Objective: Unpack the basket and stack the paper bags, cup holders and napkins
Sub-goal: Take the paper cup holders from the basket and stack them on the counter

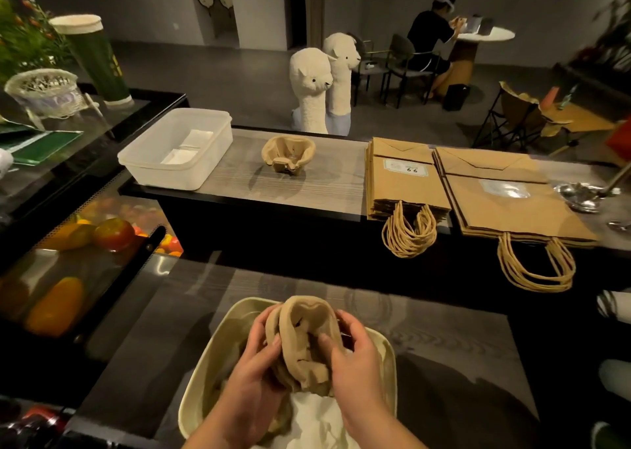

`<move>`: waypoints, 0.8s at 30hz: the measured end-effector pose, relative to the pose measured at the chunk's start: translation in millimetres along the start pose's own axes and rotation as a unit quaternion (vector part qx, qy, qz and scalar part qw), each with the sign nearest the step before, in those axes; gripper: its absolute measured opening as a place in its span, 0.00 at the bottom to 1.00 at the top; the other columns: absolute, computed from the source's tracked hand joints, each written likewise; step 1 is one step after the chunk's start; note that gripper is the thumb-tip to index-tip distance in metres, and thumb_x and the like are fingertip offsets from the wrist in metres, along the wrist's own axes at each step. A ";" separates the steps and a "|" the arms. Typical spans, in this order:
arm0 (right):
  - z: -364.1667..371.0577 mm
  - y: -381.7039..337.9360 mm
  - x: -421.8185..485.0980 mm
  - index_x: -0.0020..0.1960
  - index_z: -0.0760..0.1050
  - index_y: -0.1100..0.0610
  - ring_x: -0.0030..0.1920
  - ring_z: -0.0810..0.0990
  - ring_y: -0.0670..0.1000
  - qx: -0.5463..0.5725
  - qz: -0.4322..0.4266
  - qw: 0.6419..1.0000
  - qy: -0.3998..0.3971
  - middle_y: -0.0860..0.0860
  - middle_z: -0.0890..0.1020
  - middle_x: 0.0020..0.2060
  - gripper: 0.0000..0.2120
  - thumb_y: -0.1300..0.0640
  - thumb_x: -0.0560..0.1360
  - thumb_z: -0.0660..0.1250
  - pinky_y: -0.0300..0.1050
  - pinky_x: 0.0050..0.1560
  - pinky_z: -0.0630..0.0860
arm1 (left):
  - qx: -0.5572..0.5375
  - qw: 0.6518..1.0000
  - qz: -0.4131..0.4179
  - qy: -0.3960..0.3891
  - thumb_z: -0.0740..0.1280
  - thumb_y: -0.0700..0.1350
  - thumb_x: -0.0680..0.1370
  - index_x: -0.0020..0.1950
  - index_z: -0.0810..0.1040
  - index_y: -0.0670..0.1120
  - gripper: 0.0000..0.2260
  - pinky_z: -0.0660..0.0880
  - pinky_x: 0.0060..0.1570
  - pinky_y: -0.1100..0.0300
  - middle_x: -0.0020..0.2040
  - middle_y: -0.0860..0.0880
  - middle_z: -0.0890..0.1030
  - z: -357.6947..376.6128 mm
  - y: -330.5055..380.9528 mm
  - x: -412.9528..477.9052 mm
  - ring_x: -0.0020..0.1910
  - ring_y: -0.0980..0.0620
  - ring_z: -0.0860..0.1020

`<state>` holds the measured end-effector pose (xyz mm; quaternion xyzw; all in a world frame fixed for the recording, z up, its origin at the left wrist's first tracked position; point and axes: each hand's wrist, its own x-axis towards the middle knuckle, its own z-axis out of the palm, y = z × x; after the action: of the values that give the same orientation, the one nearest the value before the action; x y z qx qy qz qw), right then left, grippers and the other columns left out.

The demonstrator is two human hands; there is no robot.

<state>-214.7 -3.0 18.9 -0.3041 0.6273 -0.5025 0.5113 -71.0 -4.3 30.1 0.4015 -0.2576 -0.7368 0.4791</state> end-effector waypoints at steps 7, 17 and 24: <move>14.7 23.9 -4.7 0.68 0.75 0.39 0.62 0.75 0.39 -0.143 -0.082 0.986 -0.027 0.34 0.76 0.60 0.19 0.52 0.79 0.69 0.43 0.66 0.75 | 0.034 0.997 0.043 0.046 0.82 0.38 0.64 0.66 0.76 0.44 0.32 0.84 0.46 0.47 0.58 0.34 0.83 -10.0 -3.2 -6.9 0.53 0.37 0.85; 3.5 76.2 26.9 0.78 0.39 0.32 0.79 0.50 0.62 -0.593 0.020 0.789 -0.160 0.45 0.42 0.80 0.43 0.38 0.75 0.66 0.66 0.79 0.51 | 0.004 0.974 0.034 0.222 0.67 0.44 0.81 0.65 0.76 0.53 0.13 0.82 0.42 0.47 0.57 0.41 0.83 -63.6 13.6 -13.1 0.52 0.39 0.83; 17.0 77.1 33.9 0.70 0.67 0.40 0.65 0.71 0.55 -0.533 0.000 0.842 -0.082 0.46 0.68 0.68 0.23 0.52 0.77 0.67 0.55 0.67 0.72 | -0.017 0.976 0.004 0.216 0.71 0.50 0.70 0.67 0.75 0.52 0.24 0.81 0.49 0.43 0.60 0.38 0.83 -84.1 20.9 -18.9 0.55 0.36 0.83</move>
<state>-198.3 -14.9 -64.6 -0.5699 0.7544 -0.0638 0.3193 14.1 4.8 6.8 0.5421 -0.1370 -0.6349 0.5332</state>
